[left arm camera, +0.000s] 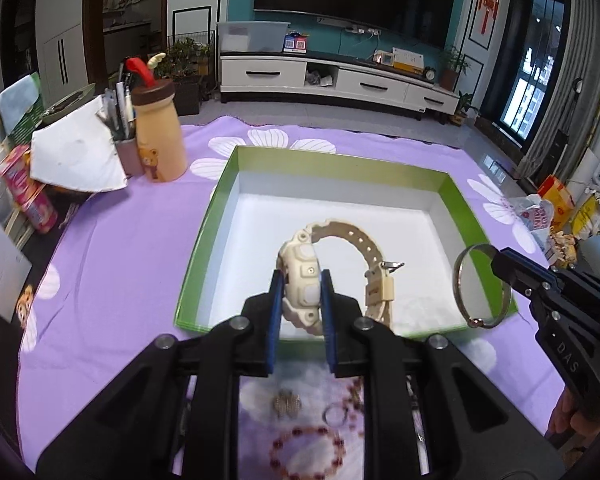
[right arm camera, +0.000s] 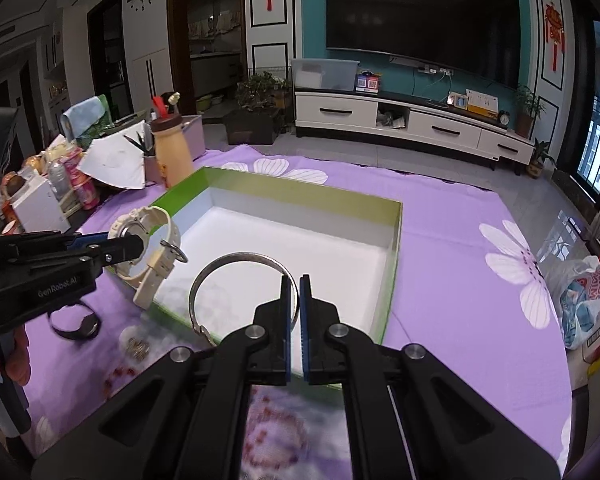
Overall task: Organize jewelry
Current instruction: 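Carry both items into the green box and open both tools, then lift both tools out of the box back over the jewelry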
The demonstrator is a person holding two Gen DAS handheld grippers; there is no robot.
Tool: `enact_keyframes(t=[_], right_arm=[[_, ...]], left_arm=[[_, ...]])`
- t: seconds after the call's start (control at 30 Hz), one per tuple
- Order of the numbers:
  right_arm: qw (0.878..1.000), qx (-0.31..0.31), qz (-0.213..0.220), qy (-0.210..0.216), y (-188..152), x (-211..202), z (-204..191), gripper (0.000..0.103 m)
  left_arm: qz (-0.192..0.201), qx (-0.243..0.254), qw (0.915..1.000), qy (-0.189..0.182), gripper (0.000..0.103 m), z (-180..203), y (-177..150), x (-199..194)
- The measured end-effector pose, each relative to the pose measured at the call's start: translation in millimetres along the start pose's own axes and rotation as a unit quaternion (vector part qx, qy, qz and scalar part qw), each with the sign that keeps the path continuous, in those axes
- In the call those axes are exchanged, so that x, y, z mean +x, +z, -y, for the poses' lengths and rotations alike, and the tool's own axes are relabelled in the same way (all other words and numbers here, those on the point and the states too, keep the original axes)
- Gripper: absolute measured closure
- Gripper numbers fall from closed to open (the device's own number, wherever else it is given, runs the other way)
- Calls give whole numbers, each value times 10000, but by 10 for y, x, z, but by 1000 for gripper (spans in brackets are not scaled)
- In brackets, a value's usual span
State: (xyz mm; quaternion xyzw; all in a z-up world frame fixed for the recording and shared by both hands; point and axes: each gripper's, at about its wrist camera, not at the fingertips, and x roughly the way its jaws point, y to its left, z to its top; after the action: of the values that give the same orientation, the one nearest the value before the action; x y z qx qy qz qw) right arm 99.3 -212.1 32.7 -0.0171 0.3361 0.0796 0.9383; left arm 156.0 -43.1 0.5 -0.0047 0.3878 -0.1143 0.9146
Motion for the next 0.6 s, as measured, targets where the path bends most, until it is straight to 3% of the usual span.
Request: enact_keyframes(t=[0.33, 0.4, 0.43, 0.6], right_arm=[[9987, -70, -503, -11, 81, 591, -9, 97], [9986, 33, -527, -68, 80, 639, 11, 85], [9986, 105, -516, -71, 80, 642, 30, 77], [9986, 357, -391, 83, 30, 496, 96, 72]], left_arm=[[-338, 114, 9992, 174, 85, 44, 90, 505], [-280, 146, 9993, 176, 72, 62, 103, 517], [-227, 145, 9995, 180, 57, 63, 107, 499], [-87, 95, 9998, 137, 50, 37, 84, 360]])
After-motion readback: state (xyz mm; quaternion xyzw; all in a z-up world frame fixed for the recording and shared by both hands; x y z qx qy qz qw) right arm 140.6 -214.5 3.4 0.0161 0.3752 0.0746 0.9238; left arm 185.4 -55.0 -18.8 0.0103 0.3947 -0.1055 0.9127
